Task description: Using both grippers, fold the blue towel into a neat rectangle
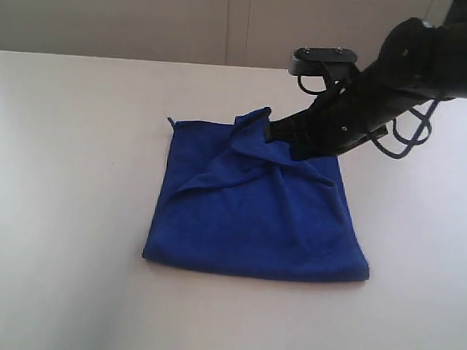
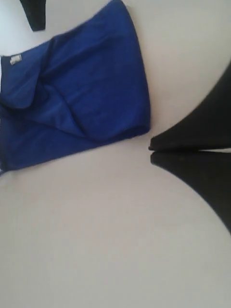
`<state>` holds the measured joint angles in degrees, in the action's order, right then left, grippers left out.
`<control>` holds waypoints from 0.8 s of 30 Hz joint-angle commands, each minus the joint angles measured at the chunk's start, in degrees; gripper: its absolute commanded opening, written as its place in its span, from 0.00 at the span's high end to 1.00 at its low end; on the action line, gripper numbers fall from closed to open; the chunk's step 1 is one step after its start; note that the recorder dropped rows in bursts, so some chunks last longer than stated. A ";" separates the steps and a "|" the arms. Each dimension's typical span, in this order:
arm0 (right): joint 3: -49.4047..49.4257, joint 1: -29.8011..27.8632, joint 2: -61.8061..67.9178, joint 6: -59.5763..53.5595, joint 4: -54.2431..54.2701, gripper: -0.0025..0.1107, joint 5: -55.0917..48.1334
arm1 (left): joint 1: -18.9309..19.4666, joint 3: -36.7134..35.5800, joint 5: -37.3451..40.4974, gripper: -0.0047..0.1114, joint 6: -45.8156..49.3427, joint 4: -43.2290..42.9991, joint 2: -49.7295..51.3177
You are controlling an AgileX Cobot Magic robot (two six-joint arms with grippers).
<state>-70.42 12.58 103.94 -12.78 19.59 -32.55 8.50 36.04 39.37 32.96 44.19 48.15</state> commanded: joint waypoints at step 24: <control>-26.41 3.49 23.05 -11.45 5.63 0.70 -3.00 | -20.00 10.40 -25.22 0.96 11.71 0.01 39.30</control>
<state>-96.19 15.68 126.66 -23.50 24.83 -35.96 -11.17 45.09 13.44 50.30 53.53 85.70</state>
